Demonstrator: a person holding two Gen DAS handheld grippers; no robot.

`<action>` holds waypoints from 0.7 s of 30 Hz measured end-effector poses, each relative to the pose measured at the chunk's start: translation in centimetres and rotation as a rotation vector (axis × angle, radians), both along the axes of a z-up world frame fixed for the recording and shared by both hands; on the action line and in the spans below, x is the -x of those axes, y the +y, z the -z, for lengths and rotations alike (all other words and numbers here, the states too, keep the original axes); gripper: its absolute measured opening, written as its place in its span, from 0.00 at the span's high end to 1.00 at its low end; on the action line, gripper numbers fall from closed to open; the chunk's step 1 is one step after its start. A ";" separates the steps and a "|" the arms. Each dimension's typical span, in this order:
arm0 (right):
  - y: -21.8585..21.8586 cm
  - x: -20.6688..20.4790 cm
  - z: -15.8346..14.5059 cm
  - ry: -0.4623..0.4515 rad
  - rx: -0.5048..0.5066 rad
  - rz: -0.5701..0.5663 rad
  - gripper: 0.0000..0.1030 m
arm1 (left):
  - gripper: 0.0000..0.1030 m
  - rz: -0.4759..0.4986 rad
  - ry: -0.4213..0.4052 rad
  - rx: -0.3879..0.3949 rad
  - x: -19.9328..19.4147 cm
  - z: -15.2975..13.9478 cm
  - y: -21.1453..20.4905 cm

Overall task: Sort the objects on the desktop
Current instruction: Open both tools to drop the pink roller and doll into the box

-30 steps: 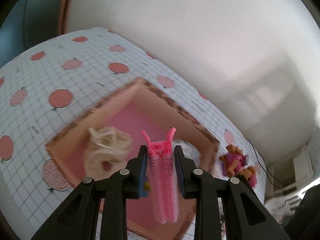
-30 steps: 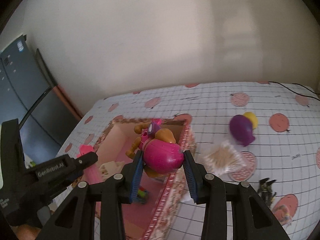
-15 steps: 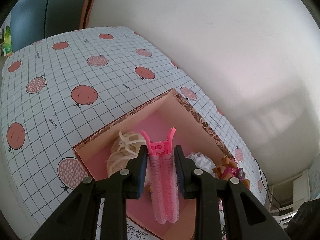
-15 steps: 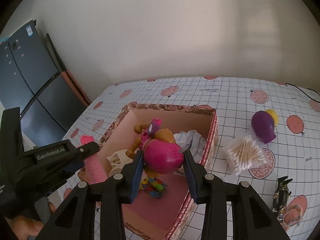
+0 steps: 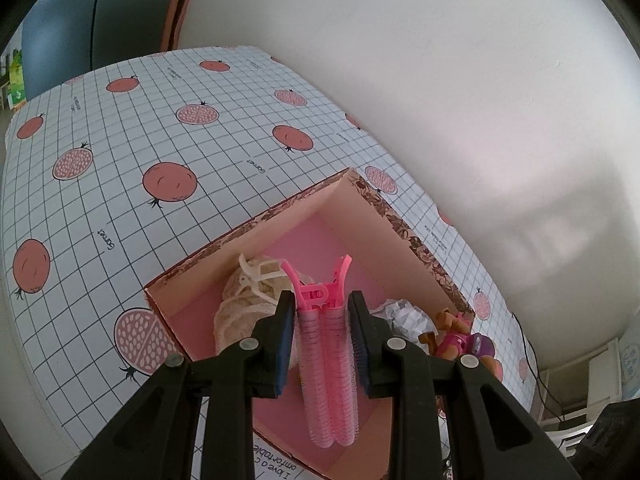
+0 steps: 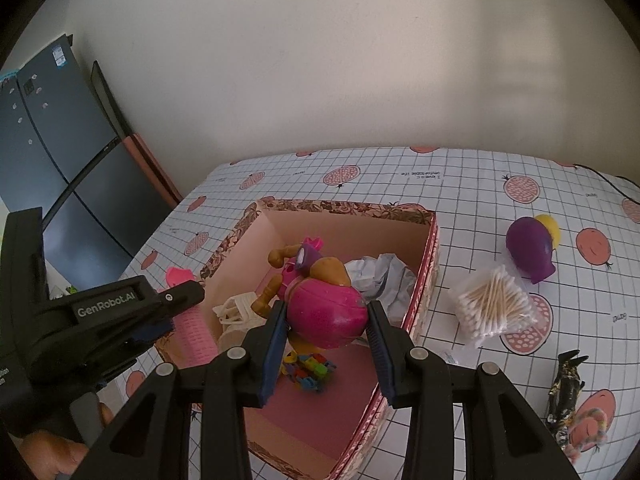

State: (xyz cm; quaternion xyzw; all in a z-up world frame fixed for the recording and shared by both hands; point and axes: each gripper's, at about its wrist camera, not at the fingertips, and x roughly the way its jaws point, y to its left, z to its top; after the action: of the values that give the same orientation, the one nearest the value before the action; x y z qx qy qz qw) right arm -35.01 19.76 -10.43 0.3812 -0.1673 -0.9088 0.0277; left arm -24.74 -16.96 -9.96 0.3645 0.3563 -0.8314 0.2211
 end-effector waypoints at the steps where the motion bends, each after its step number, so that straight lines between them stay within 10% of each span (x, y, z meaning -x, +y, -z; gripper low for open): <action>1: 0.0 0.0 0.0 -0.001 0.001 0.000 0.59 | 0.73 0.000 -0.001 0.001 0.0 0.0 0.0; 21: -0.1 0.4 0.7 -0.026 -0.002 -0.011 0.59 | 0.72 0.006 -0.045 -0.005 0.3 0.5 0.3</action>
State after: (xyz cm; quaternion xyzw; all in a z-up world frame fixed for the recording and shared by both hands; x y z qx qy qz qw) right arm -35.38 19.71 -11.08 0.3941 -0.1647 -0.9037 0.0304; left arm -25.04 -16.69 -10.41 0.3849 0.3522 -0.8226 0.2259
